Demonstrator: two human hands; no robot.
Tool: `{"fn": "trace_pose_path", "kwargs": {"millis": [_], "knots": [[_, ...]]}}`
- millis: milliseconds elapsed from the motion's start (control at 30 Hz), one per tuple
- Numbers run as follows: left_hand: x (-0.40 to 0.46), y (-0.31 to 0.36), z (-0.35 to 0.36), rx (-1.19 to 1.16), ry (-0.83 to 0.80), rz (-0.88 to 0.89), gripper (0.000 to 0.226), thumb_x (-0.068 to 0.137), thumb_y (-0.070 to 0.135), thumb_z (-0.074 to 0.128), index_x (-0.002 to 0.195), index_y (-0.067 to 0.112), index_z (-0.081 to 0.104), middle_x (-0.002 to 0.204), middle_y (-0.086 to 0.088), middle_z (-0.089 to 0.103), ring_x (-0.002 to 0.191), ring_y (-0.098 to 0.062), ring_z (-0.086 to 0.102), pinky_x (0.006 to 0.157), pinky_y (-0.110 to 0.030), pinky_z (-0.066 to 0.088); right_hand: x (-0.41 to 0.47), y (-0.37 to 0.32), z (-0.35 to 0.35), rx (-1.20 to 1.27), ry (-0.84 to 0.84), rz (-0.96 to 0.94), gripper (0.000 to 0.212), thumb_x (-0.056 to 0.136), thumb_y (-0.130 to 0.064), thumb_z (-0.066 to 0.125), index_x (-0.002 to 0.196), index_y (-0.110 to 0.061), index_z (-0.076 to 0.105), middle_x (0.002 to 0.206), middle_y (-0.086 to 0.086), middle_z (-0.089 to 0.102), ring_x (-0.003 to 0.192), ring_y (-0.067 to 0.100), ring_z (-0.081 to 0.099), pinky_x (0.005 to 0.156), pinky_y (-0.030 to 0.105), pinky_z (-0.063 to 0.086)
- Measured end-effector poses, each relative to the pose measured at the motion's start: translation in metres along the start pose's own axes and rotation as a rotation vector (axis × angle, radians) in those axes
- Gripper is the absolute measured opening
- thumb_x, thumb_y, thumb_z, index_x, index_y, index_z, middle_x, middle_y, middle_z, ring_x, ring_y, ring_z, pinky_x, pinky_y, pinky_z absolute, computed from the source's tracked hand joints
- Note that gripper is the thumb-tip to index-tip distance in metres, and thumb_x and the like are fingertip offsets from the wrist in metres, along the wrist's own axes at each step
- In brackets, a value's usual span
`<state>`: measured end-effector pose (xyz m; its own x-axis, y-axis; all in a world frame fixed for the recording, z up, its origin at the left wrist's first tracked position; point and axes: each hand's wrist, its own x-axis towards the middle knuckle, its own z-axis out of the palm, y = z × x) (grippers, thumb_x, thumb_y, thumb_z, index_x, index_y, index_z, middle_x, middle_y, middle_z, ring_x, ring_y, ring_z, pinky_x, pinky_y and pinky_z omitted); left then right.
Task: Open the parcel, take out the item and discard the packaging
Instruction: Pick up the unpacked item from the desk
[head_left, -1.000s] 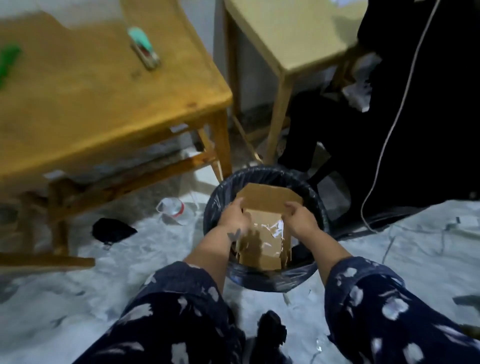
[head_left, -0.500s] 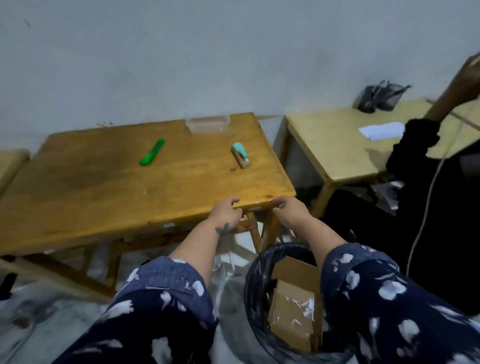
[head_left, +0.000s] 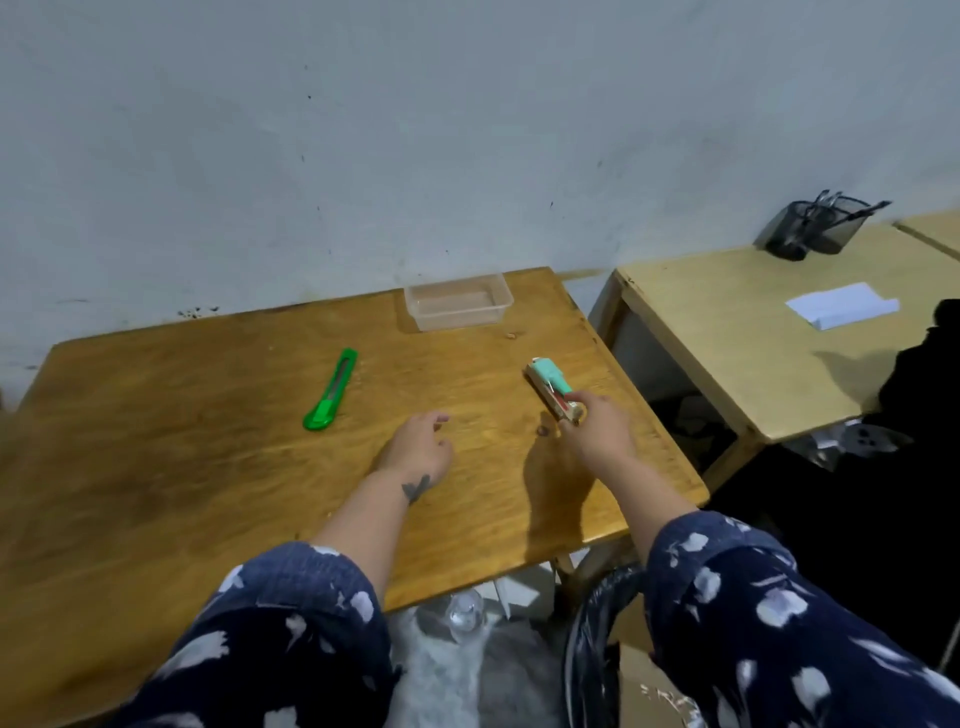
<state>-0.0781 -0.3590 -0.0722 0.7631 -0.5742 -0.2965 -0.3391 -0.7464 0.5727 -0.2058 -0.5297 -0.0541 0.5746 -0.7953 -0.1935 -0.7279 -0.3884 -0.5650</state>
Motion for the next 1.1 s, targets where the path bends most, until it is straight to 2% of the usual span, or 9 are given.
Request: {"fn": "trace_pose_path", "kwargs": {"millis": [133, 233, 400, 633, 767, 967, 1100], "knots": [[0.039, -0.011, -0.008, 0.047, -0.008, 0.034, 0.045, 0.095, 0.023, 0.049, 0.139, 0.022, 0.042, 0.148, 0.001, 0.037, 0.133, -0.02, 0.04, 0.105, -0.031, 0.036, 0.028, -0.007, 0.014, -0.026, 0.021, 0.04, 0.049, 0.087, -0.022, 0.06, 0.134, -0.029, 0.045, 0.136, 0.005, 0.046, 0.124, 0.026, 0.043, 0.1, 0.044, 0.044], [0.065, -0.015, -0.012, 0.106, 0.016, 0.052, 0.052, 0.096, 0.028, 0.047, 0.146, 0.021, 0.032, 0.157, 0.002, 0.023, 0.145, -0.019, 0.017, 0.117, -0.04, 0.02, 0.048, -0.014, 0.026, 0.003, 0.077, 0.038, 0.047, 0.086, -0.021, 0.063, 0.129, -0.028, 0.046, 0.131, 0.005, 0.051, 0.118, 0.025, 0.05, 0.095, 0.043, 0.049], [0.097, -0.018, -0.017, 0.26, 0.056, 0.039, 0.057, 0.1, 0.04, 0.035, 0.151, 0.025, 0.015, 0.161, 0.008, 0.003, 0.148, -0.014, -0.003, 0.119, -0.05, 0.003, 0.076, -0.032, 0.041, 0.022, 0.105, -0.017, 0.043, 0.087, -0.02, 0.063, 0.125, -0.03, 0.047, 0.125, 0.004, 0.057, 0.114, 0.024, 0.054, 0.092, 0.041, 0.051], [0.115, -0.031, -0.009, 0.433, 0.158, 0.106, 0.057, 0.098, 0.051, 0.015, 0.151, 0.032, 0.006, 0.16, 0.009, -0.003, 0.147, -0.011, -0.009, 0.118, -0.05, -0.002, 0.139, -0.097, 0.035, 0.099, 0.138, -0.335, 0.043, 0.086, -0.014, 0.063, 0.124, -0.029, 0.051, 0.123, 0.002, 0.058, 0.114, 0.019, 0.054, 0.094, 0.035, 0.047], [0.114, -0.033, -0.008, 0.435, 0.2, 0.104, 0.058, 0.096, 0.053, 0.014, 0.151, 0.034, 0.008, 0.16, 0.011, 0.0, 0.146, -0.01, -0.009, 0.118, -0.049, -0.003, 0.172, -0.133, 0.037, 0.023, 0.031, -0.452, 0.042, 0.084, -0.011, 0.064, 0.121, -0.029, 0.054, 0.121, 0.005, 0.06, 0.111, 0.023, 0.056, 0.091, 0.035, 0.047], [0.117, -0.034, -0.01, 0.438, 0.192, 0.104, 0.059, 0.095, 0.054, 0.013, 0.15, 0.034, 0.009, 0.16, 0.01, 0.0, 0.146, -0.01, -0.009, 0.118, -0.051, 0.0, 0.202, -0.163, 0.059, -0.107, -0.076, -0.475, 0.037, 0.083, -0.009, 0.064, 0.113, -0.029, 0.057, 0.119, 0.005, 0.06, 0.106, 0.024, 0.059, 0.088, 0.04, 0.053], [0.117, -0.033, -0.011, 0.447, 0.194, 0.103, 0.058, 0.095, 0.053, 0.016, 0.15, 0.034, 0.011, 0.161, 0.01, 0.002, 0.147, -0.011, -0.008, 0.117, -0.052, 0.001, 0.209, -0.172, 0.072, -0.234, -0.045, -0.512, 0.037, 0.079, -0.012, 0.067, 0.108, -0.033, 0.06, 0.112, -0.001, 0.069, 0.103, 0.019, 0.062, 0.087, 0.036, 0.053]]}}
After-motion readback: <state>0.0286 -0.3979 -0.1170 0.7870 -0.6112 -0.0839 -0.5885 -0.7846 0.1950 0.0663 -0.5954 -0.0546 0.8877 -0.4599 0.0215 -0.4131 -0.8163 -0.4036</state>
